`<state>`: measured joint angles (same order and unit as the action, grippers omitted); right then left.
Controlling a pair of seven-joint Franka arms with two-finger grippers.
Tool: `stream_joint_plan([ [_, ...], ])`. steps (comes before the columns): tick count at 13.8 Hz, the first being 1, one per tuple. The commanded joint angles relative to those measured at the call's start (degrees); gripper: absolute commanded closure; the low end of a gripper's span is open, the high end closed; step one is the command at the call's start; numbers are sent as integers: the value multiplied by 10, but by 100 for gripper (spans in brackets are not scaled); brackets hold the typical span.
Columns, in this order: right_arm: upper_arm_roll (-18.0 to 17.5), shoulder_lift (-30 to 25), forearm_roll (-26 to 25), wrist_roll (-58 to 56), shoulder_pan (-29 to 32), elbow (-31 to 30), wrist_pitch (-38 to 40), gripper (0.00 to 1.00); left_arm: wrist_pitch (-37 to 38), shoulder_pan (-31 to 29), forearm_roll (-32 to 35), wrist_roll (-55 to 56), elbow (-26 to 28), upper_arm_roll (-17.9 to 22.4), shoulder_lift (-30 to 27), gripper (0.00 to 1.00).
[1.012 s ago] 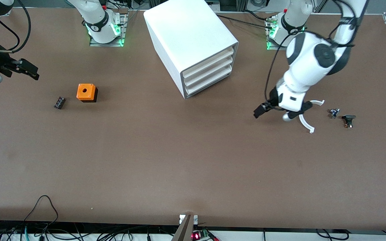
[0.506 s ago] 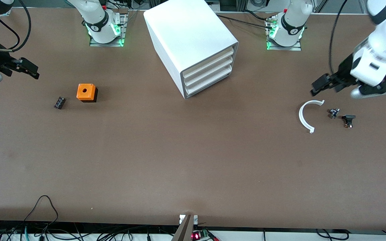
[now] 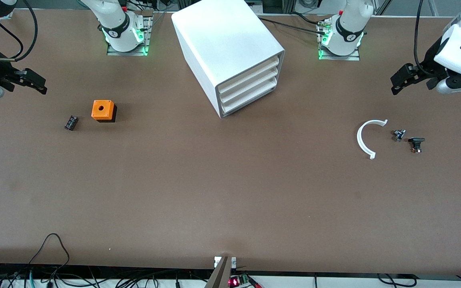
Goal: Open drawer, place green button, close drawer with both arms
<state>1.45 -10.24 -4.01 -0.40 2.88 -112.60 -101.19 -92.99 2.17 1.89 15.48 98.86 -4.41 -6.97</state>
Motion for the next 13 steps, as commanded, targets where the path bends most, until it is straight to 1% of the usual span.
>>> stream_joint_plan([
  [1,-1,-13,9,-9,1,-9,6,0,17,0,-7,-4,-30,-3,18,0],
  [6,-2,-13,8,-9,1,-9,6,0,17,-2,-15,-4,-40,-4,20,0],
  [13,-2,-13,9,-7,1,-9,3,0,17,-2,-15,-7,-40,-3,20,0],
])
